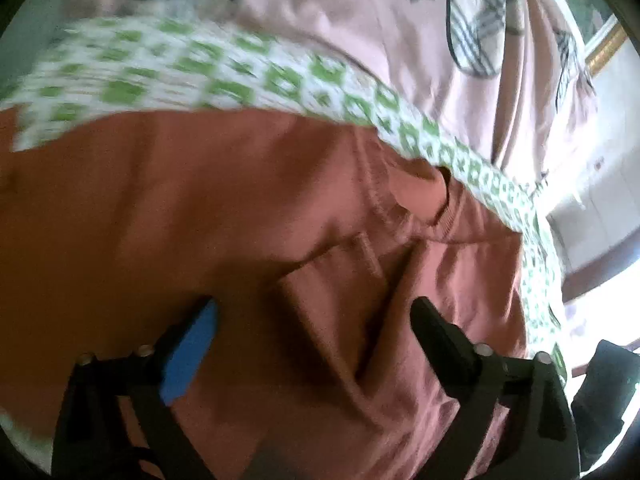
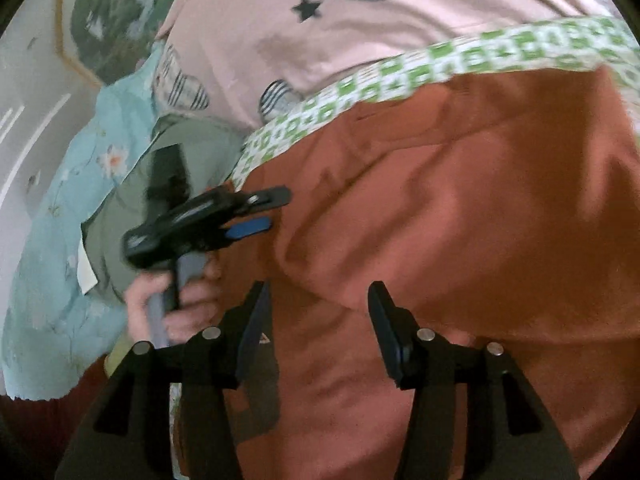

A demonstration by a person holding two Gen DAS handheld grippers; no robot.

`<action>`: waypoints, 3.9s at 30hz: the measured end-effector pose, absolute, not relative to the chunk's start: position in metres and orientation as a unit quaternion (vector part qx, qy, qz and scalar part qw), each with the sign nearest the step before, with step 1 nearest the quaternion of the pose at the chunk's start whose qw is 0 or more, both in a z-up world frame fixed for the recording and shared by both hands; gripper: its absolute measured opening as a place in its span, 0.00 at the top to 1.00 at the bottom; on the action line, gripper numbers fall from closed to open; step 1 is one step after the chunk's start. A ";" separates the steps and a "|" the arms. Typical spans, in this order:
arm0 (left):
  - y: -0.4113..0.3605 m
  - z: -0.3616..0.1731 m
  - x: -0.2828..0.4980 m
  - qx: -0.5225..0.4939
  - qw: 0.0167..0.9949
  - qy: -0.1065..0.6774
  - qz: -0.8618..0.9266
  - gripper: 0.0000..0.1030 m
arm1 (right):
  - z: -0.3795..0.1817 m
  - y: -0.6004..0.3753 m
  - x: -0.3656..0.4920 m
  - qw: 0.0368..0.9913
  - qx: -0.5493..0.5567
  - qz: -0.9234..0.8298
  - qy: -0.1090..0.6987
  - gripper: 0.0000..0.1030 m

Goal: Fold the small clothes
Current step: 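Reach the left gripper to the other sleeve cuff and close on it, then fold the held sleeve across the sweater body with the left gripper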

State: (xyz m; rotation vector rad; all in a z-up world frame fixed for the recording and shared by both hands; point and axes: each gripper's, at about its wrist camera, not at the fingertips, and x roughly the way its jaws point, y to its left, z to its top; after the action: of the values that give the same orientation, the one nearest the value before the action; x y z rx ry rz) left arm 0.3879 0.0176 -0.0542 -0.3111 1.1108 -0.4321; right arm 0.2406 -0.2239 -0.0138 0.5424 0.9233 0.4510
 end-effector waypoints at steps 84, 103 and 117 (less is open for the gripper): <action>0.196 -0.045 0.388 -0.004 0.904 0.422 0.067 0.95 | -0.013 -0.249 0.200 0.838 0.259 0.120 0.465 0.45; -0.017 0.034 0.265 -0.094 0.911 0.336 -0.219 0.96 | -0.002 -0.278 0.170 0.850 0.283 0.091 0.435 0.45; -0.126 -0.077 0.281 -0.041 0.856 0.453 -0.245 0.78 | -0.012 -0.311 0.177 0.846 0.314 0.063 0.427 0.45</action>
State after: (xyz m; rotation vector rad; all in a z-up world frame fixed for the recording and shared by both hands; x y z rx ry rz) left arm 0.2811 -0.1257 -0.0773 -0.0852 0.9514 -0.5145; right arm 0.1775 -0.3107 -0.0117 0.6627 0.9004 0.1339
